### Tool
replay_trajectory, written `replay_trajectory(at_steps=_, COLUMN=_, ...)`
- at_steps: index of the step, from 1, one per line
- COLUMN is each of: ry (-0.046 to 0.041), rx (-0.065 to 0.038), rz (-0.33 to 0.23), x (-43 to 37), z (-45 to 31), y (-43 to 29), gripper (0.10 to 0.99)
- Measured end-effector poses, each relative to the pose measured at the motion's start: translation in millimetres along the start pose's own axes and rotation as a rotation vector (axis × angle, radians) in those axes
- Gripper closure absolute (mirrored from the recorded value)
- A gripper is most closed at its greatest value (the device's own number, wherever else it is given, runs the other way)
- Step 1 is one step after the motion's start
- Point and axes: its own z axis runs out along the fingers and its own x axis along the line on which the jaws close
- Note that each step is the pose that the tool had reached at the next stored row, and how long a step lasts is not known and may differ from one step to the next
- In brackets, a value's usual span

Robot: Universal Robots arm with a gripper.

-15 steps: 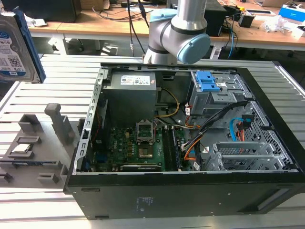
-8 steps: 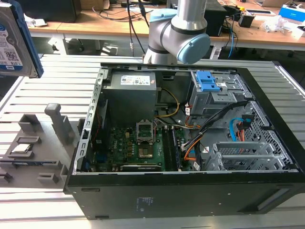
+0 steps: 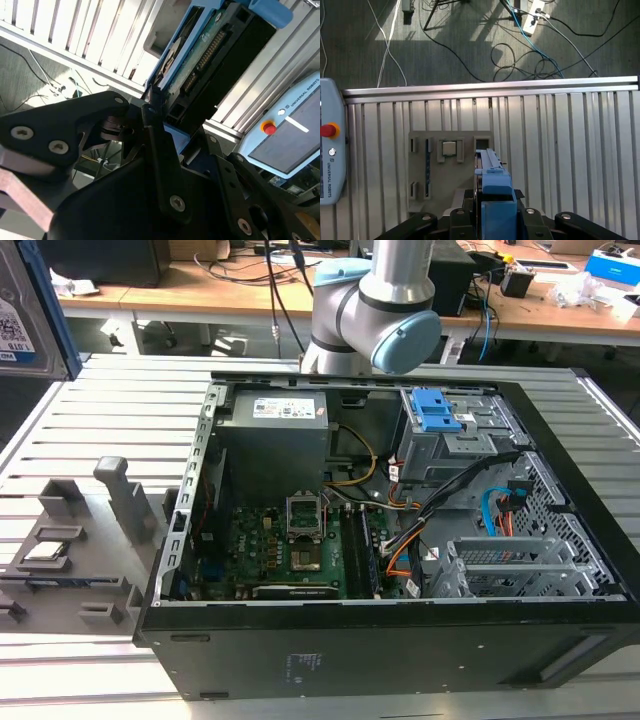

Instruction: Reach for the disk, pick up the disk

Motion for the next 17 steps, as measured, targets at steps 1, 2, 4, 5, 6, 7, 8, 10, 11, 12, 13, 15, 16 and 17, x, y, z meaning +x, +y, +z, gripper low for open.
replay_trajectory(at_steps=1, ry=0.0, rx=0.0, rz=0.0, x=0.0, z=-3.1, y=0.1, gripper=0.718)
replay_trajectory(at_steps=2, ry=0.0, rx=0.0, rz=0.0, x=0.0, z=-5.5, y=0.2, gripper=0.718)
replay_trajectory(at_steps=4, ry=0.0, rx=0.0, rz=0.0, x=0.1, z=-12.9, y=0.5, gripper=0.718)
replay_trajectory(at_steps=5, ry=0.0001, rx=0.0, rz=0.0, x=0.1, z=-15.2, y=0.6, gripper=0.718)
replay_trajectory(at_steps=6, ry=0.0, rx=0.0, rz=0.0, x=0.1, z=-17.7, y=0.7, gripper=0.718)
replay_trajectory(at_steps=7, ry=0.0, rx=0.0, rz=0.0, x=0.1, z=-21.3, y=0.8, gripper=0.718)
replay_trajectory(at_steps=8, ry=0.0, rx=0.0, rz=0.0, x=0.1, z=-23.7, y=0.9, gripper=0.718)
replay_trajectory(at_steps=10, ry=0.0, rx=0.0, rz=0.0, x=0.2, z=-29.4, y=1.2, gripper=0.718)
replay_trajectory(at_steps=11, ry=0.0, rx=0.0, rz=0.0, x=0.2, z=-32.5, y=1.2, gripper=0.718)
replay_trajectory(at_steps=12, ry=-0.0001, rx=0.0, rz=0.0, x=0.2, z=-34.4, y=1.3, gripper=0.718)
replay_trajectory(at_steps=13, ry=0.0, rx=-0.001, rz=0.0, x=0.2, z=-37.0, y=1.4, gripper=0.718)
replay_trajectory(at_steps=15, ry=0.0, rx=-0.001, rz=0.0, x=0.2, z=-43.0, y=1.6, gripper=0.718)
replay_trajectory(at_steps=16, ry=0.0001, rx=-0.001, rz=0.0, x=0.2, z=-45.6, y=1.7, gripper=0.718)
replay_trajectory(at_steps=17, ry=0.0001, rx=-0.001, rz=0.0, x=0.2, z=-48.3, y=1.8, gripper=0.718)
